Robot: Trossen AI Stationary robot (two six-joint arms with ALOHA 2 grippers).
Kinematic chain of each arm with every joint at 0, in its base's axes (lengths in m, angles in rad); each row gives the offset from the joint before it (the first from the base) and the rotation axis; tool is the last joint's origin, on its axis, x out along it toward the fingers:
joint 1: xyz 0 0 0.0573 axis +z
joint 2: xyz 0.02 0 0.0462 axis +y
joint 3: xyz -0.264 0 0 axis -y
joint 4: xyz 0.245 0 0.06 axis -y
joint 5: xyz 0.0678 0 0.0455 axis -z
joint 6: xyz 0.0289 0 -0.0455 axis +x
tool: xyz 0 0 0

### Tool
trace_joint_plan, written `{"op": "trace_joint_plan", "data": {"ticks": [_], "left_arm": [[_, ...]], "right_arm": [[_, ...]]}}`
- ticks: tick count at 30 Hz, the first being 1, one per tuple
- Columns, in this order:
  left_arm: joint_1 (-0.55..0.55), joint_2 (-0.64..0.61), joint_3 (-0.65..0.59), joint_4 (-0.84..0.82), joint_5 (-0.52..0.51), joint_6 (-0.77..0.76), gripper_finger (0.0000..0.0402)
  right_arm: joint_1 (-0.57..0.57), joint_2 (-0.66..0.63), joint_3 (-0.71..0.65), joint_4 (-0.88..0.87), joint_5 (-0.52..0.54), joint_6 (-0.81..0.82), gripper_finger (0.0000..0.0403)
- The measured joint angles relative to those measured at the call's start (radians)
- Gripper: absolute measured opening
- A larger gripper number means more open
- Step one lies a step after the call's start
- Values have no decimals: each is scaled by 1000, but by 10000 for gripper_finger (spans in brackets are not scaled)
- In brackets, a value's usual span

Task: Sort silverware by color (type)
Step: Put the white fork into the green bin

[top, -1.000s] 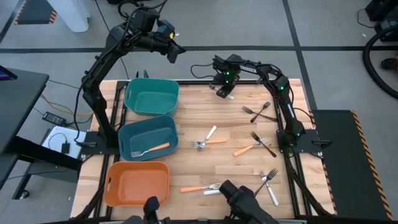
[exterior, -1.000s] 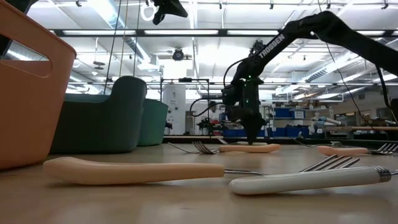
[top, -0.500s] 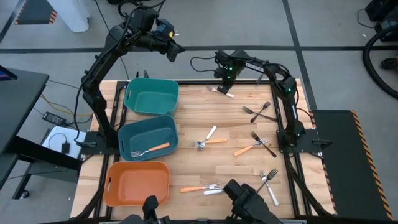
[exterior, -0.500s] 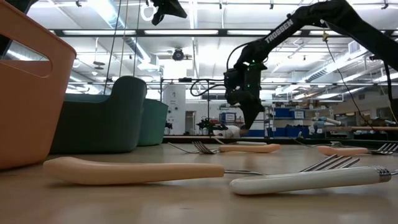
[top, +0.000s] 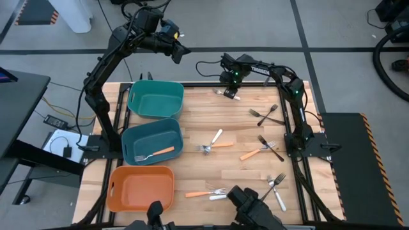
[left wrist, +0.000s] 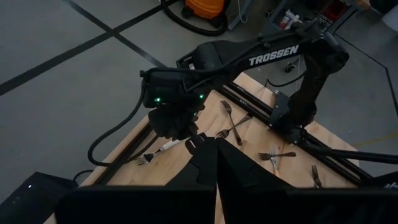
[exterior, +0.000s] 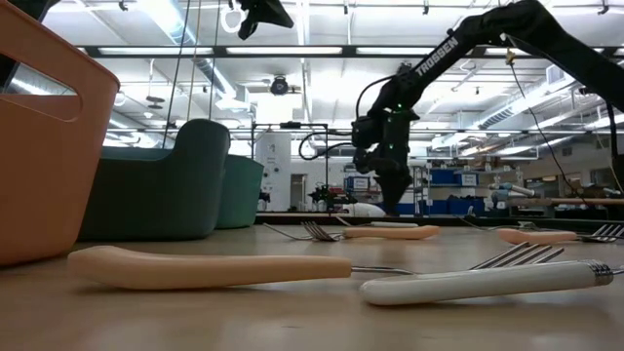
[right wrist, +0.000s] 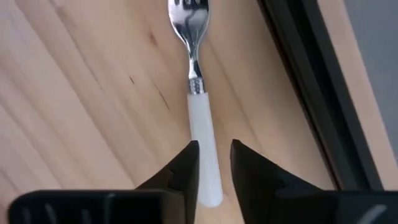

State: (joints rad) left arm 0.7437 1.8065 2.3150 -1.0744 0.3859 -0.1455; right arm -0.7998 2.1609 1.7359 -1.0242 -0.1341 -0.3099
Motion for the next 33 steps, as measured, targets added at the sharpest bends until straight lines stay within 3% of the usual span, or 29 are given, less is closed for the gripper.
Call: {"op": "trace_joint_plan", "data": {"ticks": [7, 15, 29, 33], "left_arm": [[0, 0, 0, 0, 0, 0, 7], [0, 0, 0, 0, 0, 0, 7], [0, 0, 0, 1, 0, 2, 7], [0, 0, 0, 1, 0, 3, 7]], "right_arm": [[22, -1, 0, 89, -28, -5, 139], [48, -3, -70, 212, 56, -3, 142], [43, -14, -200, 273, 92, 26, 141], [43, -13, -203, 271, 82, 73, 109]]}}
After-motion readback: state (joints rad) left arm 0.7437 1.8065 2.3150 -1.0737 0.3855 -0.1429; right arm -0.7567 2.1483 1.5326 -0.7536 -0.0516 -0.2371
